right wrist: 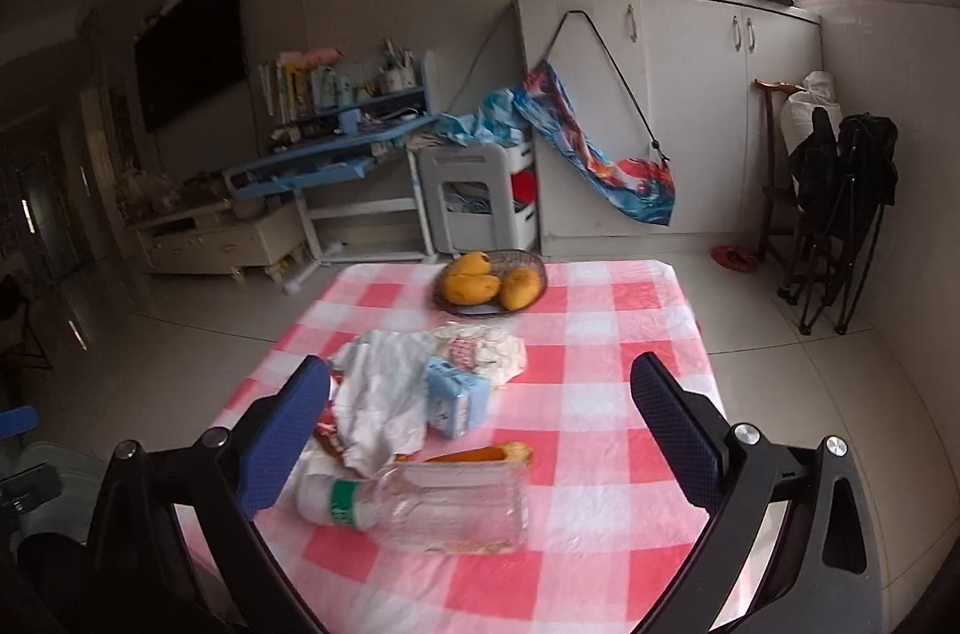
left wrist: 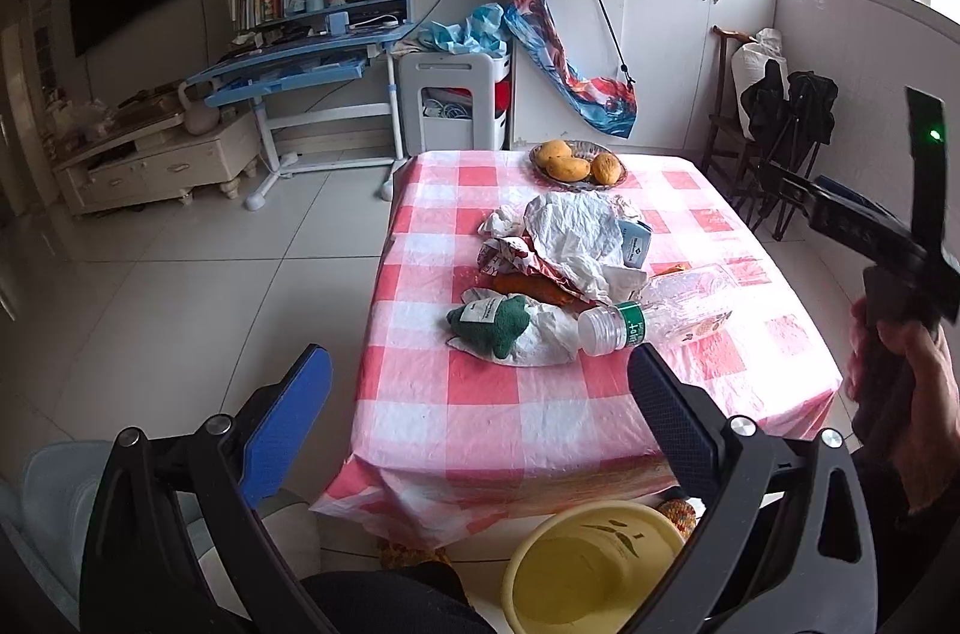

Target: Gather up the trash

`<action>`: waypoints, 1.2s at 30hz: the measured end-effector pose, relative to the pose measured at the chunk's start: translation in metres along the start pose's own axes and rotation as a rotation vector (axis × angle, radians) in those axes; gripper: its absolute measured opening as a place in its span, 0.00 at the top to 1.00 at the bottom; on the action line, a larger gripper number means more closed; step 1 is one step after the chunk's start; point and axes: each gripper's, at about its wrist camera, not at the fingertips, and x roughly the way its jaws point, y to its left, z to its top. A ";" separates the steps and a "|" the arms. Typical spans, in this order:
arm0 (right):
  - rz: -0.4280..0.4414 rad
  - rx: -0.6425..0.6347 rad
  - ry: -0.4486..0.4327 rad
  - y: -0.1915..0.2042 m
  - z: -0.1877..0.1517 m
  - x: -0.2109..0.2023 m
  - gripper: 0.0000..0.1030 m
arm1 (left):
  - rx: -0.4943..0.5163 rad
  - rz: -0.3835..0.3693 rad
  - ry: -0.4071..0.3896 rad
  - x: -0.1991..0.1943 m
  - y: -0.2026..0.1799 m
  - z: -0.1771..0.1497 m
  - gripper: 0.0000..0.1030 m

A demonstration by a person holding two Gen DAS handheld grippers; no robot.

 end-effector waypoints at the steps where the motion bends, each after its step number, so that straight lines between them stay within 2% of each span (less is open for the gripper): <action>1: 0.019 -0.003 -0.023 0.007 -0.006 -0.014 0.07 | -0.001 0.002 -0.009 -0.006 0.000 -0.001 0.07; 7: 0.042 -0.166 -0.166 0.055 -0.038 -0.074 0.07 | -0.014 0.002 -0.053 -0.041 -0.001 -0.014 0.07; 11: 0.054 -0.256 -0.220 0.076 -0.051 -0.094 0.07 | -0.011 0.007 -0.071 -0.062 -0.004 -0.021 0.07; 14: 0.063 -0.265 -0.226 0.076 -0.055 -0.098 0.07 | -0.013 0.012 -0.081 -0.074 -0.005 -0.026 0.07; 24: 0.099 -0.152 -0.223 0.057 -0.064 -0.092 0.07 | -0.001 0.009 -0.123 -0.100 -0.010 -0.023 0.07; 36: 0.134 -0.170 -0.189 0.065 -0.066 -0.097 0.07 | 0.002 0.000 -0.118 -0.100 -0.012 -0.021 0.07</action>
